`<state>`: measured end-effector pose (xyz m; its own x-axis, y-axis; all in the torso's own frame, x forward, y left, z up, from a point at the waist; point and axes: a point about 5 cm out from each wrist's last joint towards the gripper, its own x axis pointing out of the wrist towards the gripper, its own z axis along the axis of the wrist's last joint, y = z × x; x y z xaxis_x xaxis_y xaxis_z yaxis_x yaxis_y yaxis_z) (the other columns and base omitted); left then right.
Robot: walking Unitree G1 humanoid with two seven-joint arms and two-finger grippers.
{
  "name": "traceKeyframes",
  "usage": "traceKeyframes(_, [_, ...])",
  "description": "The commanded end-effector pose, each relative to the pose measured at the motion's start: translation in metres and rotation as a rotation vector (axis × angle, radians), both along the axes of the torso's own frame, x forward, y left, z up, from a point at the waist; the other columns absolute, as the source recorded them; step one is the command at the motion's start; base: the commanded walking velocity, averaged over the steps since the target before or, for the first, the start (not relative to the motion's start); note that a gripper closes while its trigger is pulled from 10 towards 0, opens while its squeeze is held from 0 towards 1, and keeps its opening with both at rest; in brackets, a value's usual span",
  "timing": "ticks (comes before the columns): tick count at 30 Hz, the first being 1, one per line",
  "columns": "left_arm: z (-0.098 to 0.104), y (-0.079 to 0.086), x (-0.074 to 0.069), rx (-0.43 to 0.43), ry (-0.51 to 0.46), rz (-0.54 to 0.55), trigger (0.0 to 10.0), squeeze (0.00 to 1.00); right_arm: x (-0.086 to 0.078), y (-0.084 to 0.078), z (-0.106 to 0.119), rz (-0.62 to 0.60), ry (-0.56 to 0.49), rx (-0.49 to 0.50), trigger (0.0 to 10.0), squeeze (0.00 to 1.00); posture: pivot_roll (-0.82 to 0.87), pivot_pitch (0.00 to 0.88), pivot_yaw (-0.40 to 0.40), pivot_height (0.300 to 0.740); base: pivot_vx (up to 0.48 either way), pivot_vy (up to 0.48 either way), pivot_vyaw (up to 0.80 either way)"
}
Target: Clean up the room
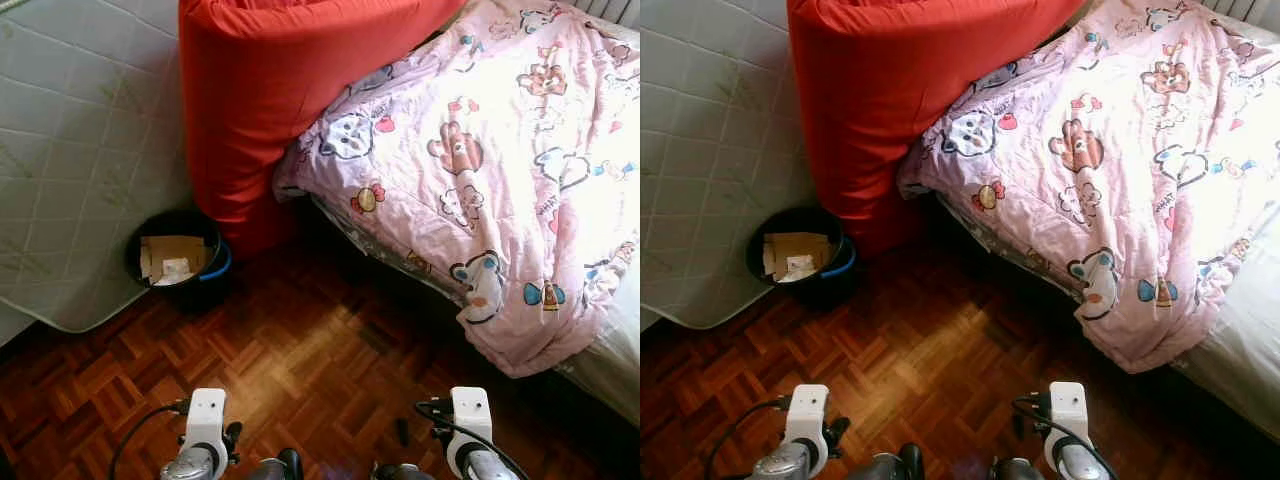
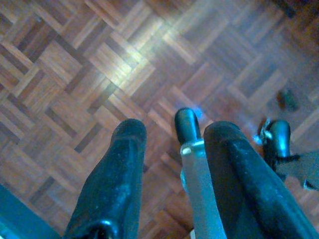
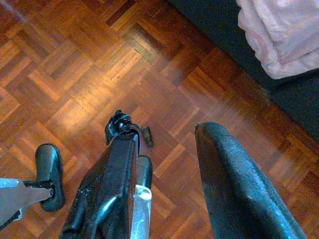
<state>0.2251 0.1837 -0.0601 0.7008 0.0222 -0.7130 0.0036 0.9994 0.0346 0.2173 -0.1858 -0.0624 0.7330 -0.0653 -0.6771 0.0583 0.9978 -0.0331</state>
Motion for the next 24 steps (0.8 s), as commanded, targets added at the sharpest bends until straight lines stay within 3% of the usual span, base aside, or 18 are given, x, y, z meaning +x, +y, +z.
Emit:
traceKeyframes(1, [-0.0079, 0.0006, -0.0117, 0.017, 0.063, -0.012, 10.0, 0.0, -0.0092, 0.0, -0.0054, -0.022, 0.021, 0.018, 10.0, 0.0, -0.02, 0.186, 0.028, 0.74, 0.0, 0.0, 0.0])
traceKeyframes(24, [-0.0097, 0.009, -0.017, 0.003, 0.072, 0.016, 10.0, 0.0, -0.0164, 0.0007, -0.0092, -0.024, 0.036, 0.014, 10.0, 0.0, -0.02, 0.17, 0.03, 0.74, 0.0, 0.0, 0.0])
